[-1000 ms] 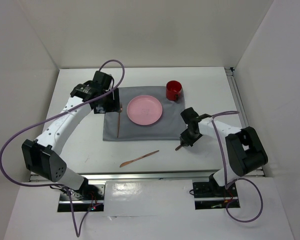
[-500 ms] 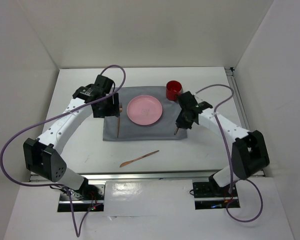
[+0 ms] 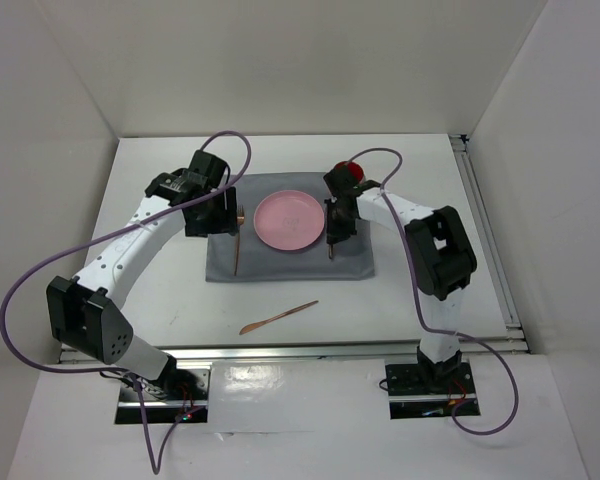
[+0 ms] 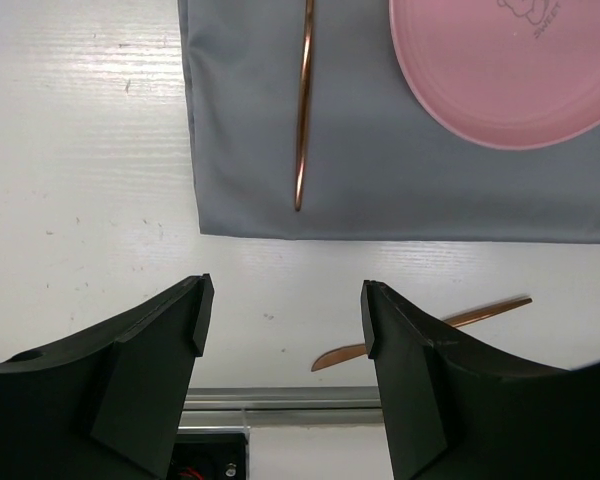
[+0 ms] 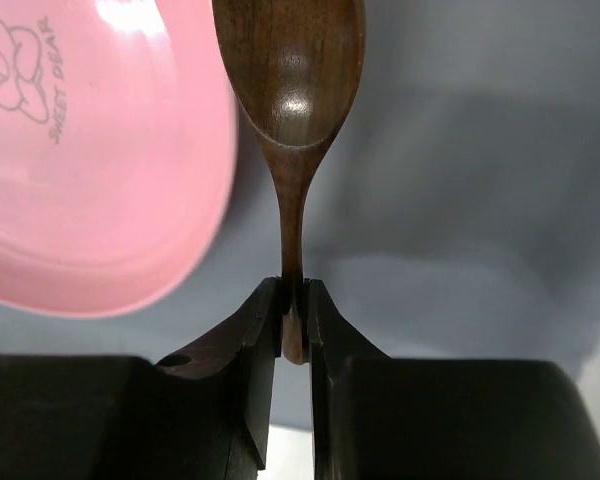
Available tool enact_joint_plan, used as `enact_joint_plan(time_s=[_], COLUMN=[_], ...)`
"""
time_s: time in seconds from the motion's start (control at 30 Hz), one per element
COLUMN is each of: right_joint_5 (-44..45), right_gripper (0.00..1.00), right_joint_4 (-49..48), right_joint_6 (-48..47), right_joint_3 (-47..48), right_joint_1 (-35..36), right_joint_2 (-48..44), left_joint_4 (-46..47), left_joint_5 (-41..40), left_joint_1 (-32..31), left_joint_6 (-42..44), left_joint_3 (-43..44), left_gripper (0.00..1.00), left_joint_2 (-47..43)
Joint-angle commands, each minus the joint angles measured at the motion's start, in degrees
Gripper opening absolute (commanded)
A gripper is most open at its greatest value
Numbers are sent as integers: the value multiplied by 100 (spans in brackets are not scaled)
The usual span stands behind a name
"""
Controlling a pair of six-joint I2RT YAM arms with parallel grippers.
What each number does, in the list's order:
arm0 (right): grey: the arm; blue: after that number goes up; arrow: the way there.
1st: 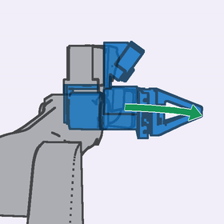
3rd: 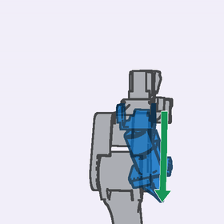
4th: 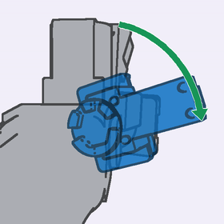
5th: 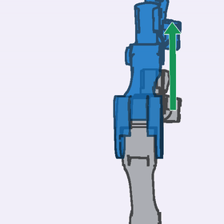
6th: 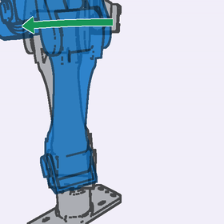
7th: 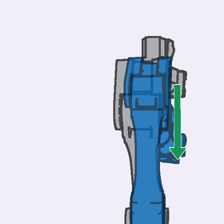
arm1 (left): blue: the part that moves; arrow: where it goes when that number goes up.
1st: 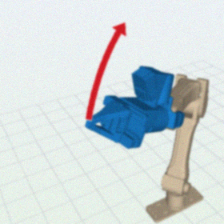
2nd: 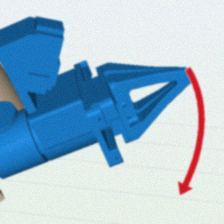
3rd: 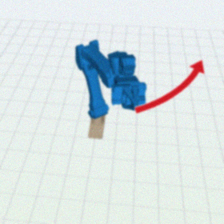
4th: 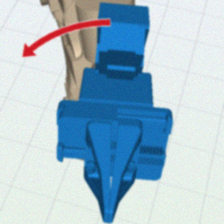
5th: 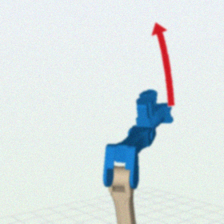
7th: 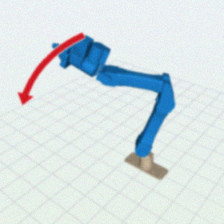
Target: Set the dinner table for one person
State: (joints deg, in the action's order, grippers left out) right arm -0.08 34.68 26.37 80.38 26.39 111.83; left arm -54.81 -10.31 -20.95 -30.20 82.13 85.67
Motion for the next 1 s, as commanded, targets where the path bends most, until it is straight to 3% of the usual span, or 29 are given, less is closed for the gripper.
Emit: enact_joint_plan(time_s=[0.0,0.37,0.4,0.5,0.6,0.77,0.87,0.97], right_joint_5=[-194,227,227,402,587,588,-25,-476], right_gripper=[0,2,17,43,55,58,56,63], right_joint_4=[171,347,347,400,400,286,-267,-575], right_joint_6=[-343,122,123,280,342,-25,-1052,-1922], right_joint_3=[338,128,127,74,4,-101,-434,-838], right_joint_1=[-3,-55,-55,-55,-55,-3,234,1092], right_joint_2=[225,111,111,-11,-266,-1127,-1707,-2059], left_joint_4=[-127,-180,-180,-180,-180,-285,-347,-495], left_joint_5=[-68,-121,-121,-121,-121,-182,-244,-366], left_joint_1=[-23,-23,-23,-23,-23,-23,-23,-23], left_joint_6=[40,40,40,40,40,40,40,-126], left_joint_3=[242,295,295,295,295,444,664,901], left_gripper=[78,77,77,77,77,77,77,77], left_joint_2=[-129,-129,-129,-129,-129,-243,-296,-296])
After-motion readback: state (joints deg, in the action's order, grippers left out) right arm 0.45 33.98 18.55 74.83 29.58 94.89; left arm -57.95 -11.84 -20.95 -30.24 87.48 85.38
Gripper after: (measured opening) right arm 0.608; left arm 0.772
